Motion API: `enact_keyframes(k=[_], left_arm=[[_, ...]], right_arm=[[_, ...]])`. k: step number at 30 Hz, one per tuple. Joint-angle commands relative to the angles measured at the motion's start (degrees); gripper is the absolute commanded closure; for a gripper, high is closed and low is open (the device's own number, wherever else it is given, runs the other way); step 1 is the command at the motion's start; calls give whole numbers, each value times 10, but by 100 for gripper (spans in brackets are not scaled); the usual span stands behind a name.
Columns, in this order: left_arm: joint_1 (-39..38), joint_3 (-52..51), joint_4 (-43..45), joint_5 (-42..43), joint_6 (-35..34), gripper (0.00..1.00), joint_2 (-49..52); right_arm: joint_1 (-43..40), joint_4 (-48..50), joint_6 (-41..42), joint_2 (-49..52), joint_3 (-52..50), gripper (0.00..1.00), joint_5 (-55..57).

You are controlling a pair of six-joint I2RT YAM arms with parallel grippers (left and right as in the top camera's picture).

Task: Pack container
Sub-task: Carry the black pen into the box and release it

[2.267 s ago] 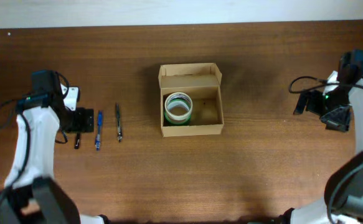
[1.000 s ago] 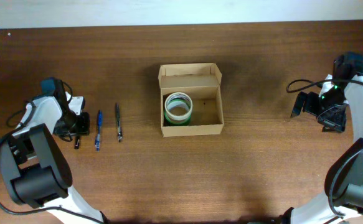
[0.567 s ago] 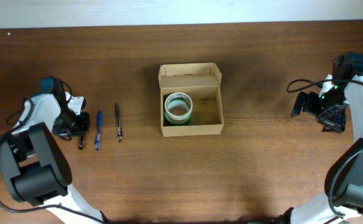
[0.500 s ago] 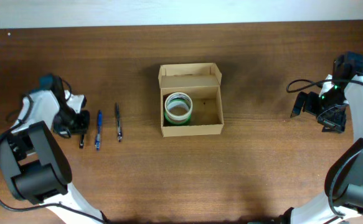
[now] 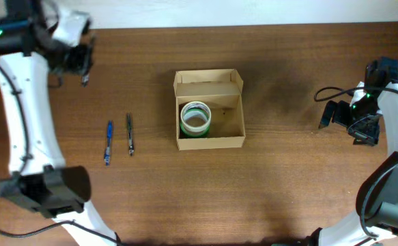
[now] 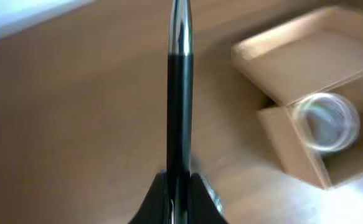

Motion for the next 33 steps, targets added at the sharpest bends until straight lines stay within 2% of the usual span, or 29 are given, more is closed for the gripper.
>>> enact_keyframes(k=[1, 8, 14, 19, 24, 33], left_arm=[[-103, 71, -36, 26, 129, 99, -9], [-313, 53, -50, -94, 210, 98, 6], [-421, -5, -52, -176, 219, 98, 51], [-442, -88, -48, -182, 215, 98, 90], [-438, -165, 5, -181, 206, 99, 96], [-438, -209, 48, -128, 204, 98, 97]], right_arm=[[-3, 0, 3, 3, -3, 1, -5], [-3, 0, 3, 3, -3, 1, -5], [-3, 0, 3, 3, -3, 1, -5], [-3, 0, 3, 3, -3, 1, -5], [-3, 0, 3, 3, -3, 1, -5], [-3, 0, 3, 3, -3, 1, -5]])
